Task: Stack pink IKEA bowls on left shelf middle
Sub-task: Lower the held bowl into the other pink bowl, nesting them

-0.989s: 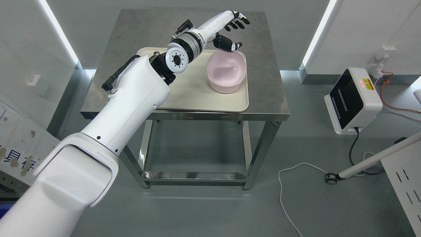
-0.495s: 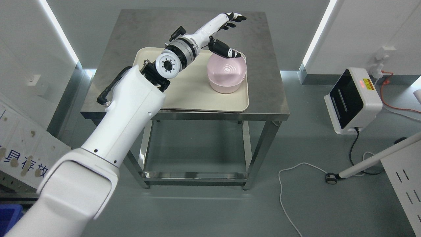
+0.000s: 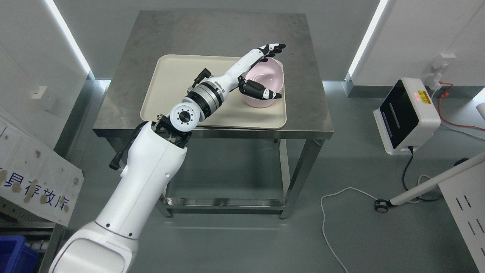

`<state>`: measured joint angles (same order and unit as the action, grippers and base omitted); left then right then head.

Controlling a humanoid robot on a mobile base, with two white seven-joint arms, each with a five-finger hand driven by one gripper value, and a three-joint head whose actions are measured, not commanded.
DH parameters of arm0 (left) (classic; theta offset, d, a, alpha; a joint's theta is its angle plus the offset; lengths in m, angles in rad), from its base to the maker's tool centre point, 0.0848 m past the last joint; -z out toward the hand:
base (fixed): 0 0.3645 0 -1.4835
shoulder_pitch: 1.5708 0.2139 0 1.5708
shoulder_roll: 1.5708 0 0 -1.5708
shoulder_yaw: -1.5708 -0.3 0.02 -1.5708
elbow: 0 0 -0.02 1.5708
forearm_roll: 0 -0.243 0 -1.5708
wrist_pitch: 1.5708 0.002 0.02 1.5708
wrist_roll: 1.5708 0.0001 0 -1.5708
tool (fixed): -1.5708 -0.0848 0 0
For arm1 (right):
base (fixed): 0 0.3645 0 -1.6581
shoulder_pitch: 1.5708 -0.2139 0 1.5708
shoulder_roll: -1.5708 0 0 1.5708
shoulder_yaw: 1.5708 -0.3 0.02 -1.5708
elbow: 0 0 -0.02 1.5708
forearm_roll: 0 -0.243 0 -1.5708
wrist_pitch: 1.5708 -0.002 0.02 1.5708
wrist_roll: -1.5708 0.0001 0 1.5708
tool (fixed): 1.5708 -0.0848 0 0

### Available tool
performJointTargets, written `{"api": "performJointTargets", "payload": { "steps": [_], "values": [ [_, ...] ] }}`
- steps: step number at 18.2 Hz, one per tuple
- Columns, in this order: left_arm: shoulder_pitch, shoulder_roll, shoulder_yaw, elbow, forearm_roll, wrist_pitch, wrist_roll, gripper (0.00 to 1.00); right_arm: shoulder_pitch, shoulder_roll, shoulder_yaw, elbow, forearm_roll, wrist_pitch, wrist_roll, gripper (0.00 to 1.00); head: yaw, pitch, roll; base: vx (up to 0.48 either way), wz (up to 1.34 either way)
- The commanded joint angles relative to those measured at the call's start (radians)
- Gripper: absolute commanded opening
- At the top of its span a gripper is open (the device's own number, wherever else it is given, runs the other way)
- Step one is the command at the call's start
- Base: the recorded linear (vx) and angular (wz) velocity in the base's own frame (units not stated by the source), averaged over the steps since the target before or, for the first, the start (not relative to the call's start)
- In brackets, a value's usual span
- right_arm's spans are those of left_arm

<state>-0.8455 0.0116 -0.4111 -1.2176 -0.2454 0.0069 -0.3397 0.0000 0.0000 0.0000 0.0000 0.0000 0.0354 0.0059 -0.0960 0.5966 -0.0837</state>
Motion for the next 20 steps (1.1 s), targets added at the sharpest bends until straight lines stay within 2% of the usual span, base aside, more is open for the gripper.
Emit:
{"api": "performJointTargets", "payload": {
  "steps": [1, 6, 9, 13, 17, 20],
  "values": [
    [0.091, 0.059, -0.040, -0.270, -0.185, 0.002, -0.012, 0.93, 0.029, -0.017, -0.011, -0.034, 0.000, 0.000, 0.000, 1.00, 0.0000, 0.000, 0.000, 0.000, 0.00],
    [0.019, 0.007, -0.087, -0.133, -0.408, 0.002, -0.013, 0.92, 0.029, -0.017, -0.011, -0.034, 0.000, -0.002, 0.000, 1.00, 0.0000, 0.000, 0.000, 0.000, 0.00],
    [-0.041, 0.006, -0.132, -0.050, -0.509, 0.002, -0.016, 0.91, 0.029, -0.017, -0.011, -0.034, 0.000, -0.002, 0.000, 1.00, 0.0000, 0.000, 0.000, 0.000, 0.00],
    [-0.069, 0.006, -0.163, 0.048, -0.590, 0.004, -0.108, 0.89, 0.029, -0.017, -0.012, -0.034, 0.000, 0.000, 0.000, 1.00, 0.0000, 0.000, 0.000, 0.000, 0.00],
    [-0.061, 0.008, -0.155, 0.090, -0.608, 0.004, -0.110, 0.89, 0.029, -0.017, -0.011, -0.034, 0.000, -0.002, 0.000, 1.00, 0.0000, 0.000, 0.000, 0.000, 0.00],
    [-0.055, 0.028, -0.098, 0.124, -0.608, 0.004, -0.108, 0.89, 0.029, -0.017, -0.011, -0.034, 0.000, -0.002, 0.000, 1.00, 0.0000, 0.000, 0.000, 0.000, 0.00]
  ]
}}
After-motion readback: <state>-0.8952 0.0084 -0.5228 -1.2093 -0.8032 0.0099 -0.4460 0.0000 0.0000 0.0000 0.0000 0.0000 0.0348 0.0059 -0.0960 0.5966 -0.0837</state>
